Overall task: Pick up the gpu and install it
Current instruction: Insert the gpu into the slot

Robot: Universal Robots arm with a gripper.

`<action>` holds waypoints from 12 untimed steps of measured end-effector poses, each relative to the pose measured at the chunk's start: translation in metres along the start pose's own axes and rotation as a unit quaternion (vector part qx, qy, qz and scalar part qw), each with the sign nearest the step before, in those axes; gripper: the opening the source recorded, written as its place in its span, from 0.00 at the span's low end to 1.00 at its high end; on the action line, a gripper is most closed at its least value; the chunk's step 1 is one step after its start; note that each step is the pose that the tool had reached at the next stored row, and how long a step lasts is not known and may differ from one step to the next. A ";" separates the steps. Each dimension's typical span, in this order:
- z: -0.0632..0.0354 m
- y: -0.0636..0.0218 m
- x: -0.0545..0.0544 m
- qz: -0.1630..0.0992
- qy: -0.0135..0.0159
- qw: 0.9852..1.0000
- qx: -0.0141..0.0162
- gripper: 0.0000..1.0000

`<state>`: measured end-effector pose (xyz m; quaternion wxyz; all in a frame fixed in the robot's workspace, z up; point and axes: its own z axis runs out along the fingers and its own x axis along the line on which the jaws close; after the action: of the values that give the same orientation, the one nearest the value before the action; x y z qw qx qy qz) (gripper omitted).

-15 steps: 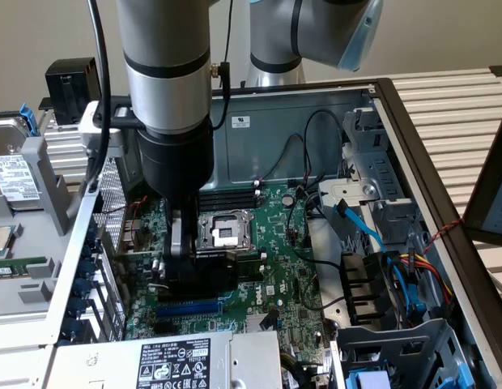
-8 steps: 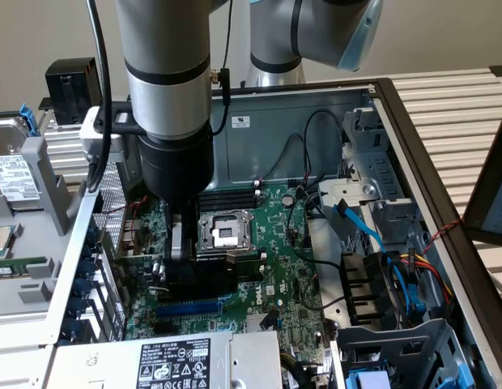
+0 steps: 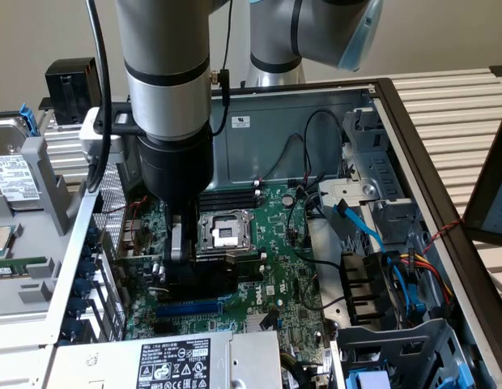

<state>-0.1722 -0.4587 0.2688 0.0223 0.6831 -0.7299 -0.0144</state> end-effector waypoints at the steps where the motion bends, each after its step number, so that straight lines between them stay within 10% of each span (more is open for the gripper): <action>1: 0.0002 0.0001 0.000 0.000 0.000 1.000 0.000 0.27; 12: 0.0040 0.0001 0.001 0.000 0.000 1.000 0.000 0.27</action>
<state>-0.1726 -0.4602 0.2649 0.0223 0.6830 -0.7299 -0.0145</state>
